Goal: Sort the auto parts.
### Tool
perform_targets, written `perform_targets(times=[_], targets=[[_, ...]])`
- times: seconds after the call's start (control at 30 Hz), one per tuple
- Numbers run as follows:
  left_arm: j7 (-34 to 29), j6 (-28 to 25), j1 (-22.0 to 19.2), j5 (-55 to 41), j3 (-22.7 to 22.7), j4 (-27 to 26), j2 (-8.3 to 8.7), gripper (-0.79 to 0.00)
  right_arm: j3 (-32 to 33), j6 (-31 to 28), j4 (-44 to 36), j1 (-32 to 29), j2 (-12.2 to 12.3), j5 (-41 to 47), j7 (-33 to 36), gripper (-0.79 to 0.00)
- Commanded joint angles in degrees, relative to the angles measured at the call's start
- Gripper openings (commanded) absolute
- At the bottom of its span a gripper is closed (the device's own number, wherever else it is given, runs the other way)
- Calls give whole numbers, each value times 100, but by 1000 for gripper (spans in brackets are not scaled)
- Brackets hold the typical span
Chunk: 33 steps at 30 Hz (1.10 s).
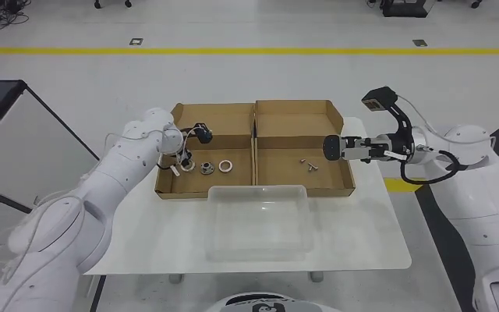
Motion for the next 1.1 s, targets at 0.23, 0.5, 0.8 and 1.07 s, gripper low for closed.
perform_targets(times=[0.23,0.5,0.8,1.07], targets=[[119,-83,-68,64,104,480,-258,-785,0,0,0,0,0,0,0,0],[222,-176,-105,110,151,872,-442,-665,0,0,0,0,0,0,0,0],[336,-327,-247,177,119,1162,-560,-443,0,0,0,0,0,0,0,0],[398,-367,-363,251,24,1222,-559,-419,0,0,0,0,0,0,0,0]])
